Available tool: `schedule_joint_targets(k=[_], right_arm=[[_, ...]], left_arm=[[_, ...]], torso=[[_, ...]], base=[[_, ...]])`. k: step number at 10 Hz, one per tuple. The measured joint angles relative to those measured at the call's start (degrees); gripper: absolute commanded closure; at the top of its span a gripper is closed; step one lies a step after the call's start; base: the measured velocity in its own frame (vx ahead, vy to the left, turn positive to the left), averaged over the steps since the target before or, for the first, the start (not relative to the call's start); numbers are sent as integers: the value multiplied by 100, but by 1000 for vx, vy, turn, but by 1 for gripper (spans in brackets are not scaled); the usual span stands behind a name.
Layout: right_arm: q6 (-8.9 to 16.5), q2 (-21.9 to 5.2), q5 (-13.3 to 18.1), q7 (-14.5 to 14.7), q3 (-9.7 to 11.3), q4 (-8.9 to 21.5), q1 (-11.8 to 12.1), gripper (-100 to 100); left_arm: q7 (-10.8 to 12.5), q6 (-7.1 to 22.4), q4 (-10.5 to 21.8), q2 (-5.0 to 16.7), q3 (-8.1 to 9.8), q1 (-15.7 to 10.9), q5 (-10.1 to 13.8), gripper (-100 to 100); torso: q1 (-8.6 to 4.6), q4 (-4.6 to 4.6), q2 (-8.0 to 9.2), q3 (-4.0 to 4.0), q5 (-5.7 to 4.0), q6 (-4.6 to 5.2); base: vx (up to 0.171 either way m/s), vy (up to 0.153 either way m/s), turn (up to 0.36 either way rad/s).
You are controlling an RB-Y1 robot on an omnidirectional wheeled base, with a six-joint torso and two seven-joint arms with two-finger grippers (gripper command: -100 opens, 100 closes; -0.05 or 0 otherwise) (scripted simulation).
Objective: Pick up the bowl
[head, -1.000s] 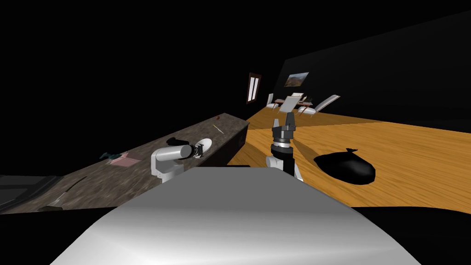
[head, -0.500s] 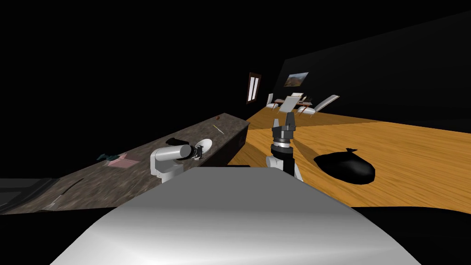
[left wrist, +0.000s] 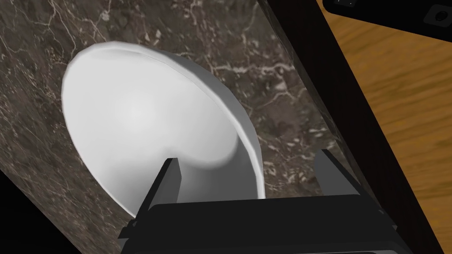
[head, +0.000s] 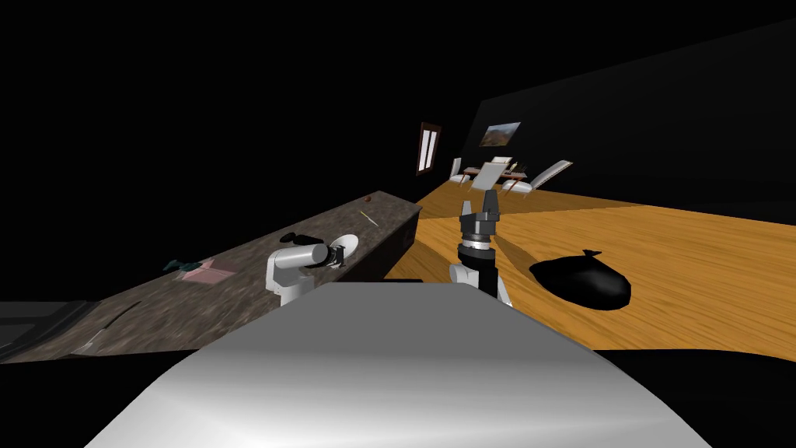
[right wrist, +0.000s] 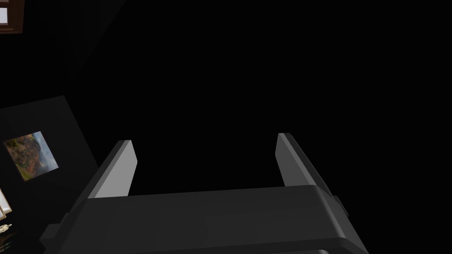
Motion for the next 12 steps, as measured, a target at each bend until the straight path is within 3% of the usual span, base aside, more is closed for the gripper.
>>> schedule_joint_targets(k=[1, 5, 6, 7, 11, 12], right_arm=[[0, 0, 0, 0, 0, 0, 0, 0], [0, 0, 0, 0, 0, 0, 0, 0], [0, 0, 0, 0, 0, 0, 0, 0], [0, 0, 0, 0, 0, 0, 0, 0], [0, 0, 0, 0, 0, 0, 0, 0], [0, 0, 0, 0, 0, 0, 0, 0]], left_arm=[[-3, -20, 9, -1, -1, 1, -1, 100], [-3, -15, 9, -2, -2, 3, 0, 100], [-3, -15, 10, -2, -2, 3, 0, 0], [-3, -15, 10, -3, -3, 4, 0, 100], [27, 360, -433, 3, 106, 68, 115, 100], [28, 385, -448, 4, 111, 70, 119, 0]], torso=[[1, 0, -1, -1, 0, 0], [2, 0, -6, -3, -1, 0], [1, 0, -5, -2, -2, 0], [1, 1, -5, -2, -2, 0], [-1, 4, -3, 1, -6, -2], [-2, 4, -2, 1, -6, 0]], base=[[0, 0, 0], [0, 0, 0], [0, 0, 0], [6, 4, 6], [10, 5, 3], [0, 0, 0]])
